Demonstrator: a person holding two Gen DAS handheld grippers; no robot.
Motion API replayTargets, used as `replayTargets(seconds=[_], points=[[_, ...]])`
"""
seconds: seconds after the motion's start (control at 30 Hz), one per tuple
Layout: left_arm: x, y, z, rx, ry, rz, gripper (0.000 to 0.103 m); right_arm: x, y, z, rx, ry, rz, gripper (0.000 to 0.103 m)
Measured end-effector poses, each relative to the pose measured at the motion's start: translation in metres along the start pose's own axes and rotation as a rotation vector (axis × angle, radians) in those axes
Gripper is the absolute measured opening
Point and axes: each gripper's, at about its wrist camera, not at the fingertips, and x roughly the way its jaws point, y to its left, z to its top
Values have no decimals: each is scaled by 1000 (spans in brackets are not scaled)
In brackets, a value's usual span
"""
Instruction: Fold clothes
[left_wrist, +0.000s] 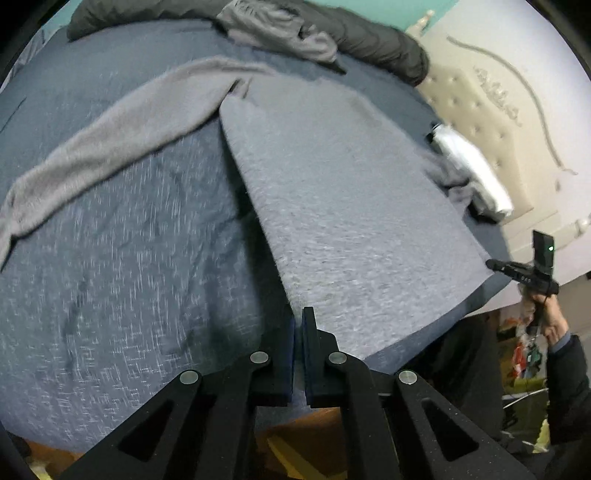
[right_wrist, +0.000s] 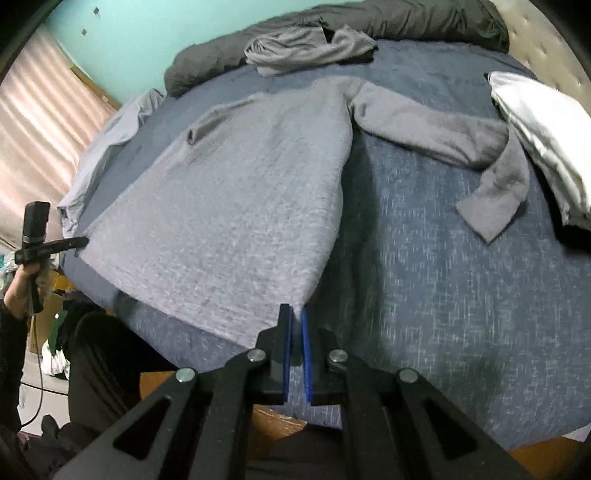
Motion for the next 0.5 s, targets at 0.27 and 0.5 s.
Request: replayTargets(seconds=[0.27, 0.5], points=[[73, 10, 0, -13, 102, 119, 6, 66, -10, -11, 22, 65, -111, 5], [81, 12, -7, -16, 128, 127, 34, 87, -9, -16, -19, 118, -175, 7]])
